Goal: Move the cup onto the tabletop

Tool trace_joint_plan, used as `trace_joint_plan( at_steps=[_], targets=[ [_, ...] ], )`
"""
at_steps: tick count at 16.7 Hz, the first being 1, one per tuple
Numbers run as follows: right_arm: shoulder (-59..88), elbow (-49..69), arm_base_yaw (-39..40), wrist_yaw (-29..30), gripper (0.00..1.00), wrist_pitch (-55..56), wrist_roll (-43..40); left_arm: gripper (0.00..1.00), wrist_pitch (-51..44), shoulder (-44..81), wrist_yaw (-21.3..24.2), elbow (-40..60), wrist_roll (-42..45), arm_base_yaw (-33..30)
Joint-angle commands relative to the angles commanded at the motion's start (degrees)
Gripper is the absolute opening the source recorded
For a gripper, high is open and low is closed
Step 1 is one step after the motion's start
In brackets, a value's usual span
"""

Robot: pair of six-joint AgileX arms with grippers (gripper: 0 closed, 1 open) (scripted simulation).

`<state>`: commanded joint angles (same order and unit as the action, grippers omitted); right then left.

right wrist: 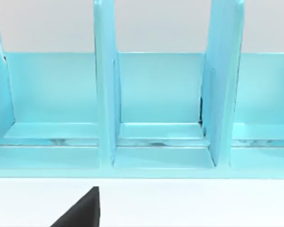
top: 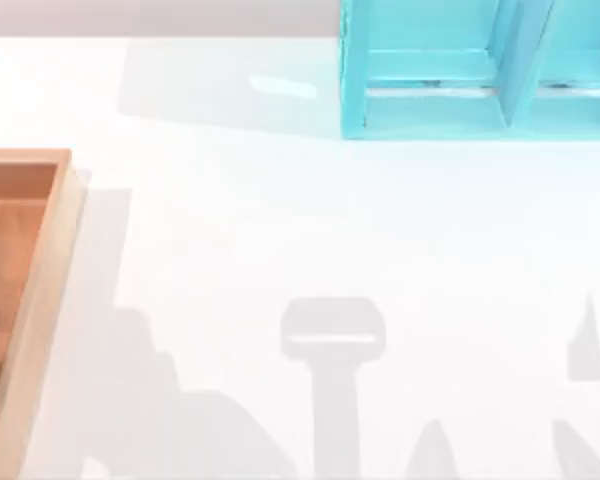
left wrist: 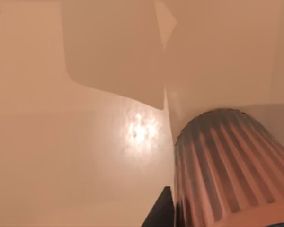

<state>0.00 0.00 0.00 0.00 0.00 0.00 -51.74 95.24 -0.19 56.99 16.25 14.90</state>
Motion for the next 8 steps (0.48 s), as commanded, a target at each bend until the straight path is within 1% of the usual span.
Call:
trace_joint_plan(
  at_steps=[3,6,8],
  targets=[
    [0.0,0.0,0.0,0.0,1.00,0.0,0.0,0.00,0.2,-0.4,-0.1,1.6,-1.5,0.2],
    [0.0,0.0,0.0,0.0,1.00,0.0,0.0,0.00,-1.0,-1.4,-0.4,6.2,-6.1,-0.8],
    [0.0,0.0,0.0,0.0,1.00,0.0,0.0,0.00,-4.0,-2.5,-0.6,9.3,-10.0,-3.1]
  ],
)
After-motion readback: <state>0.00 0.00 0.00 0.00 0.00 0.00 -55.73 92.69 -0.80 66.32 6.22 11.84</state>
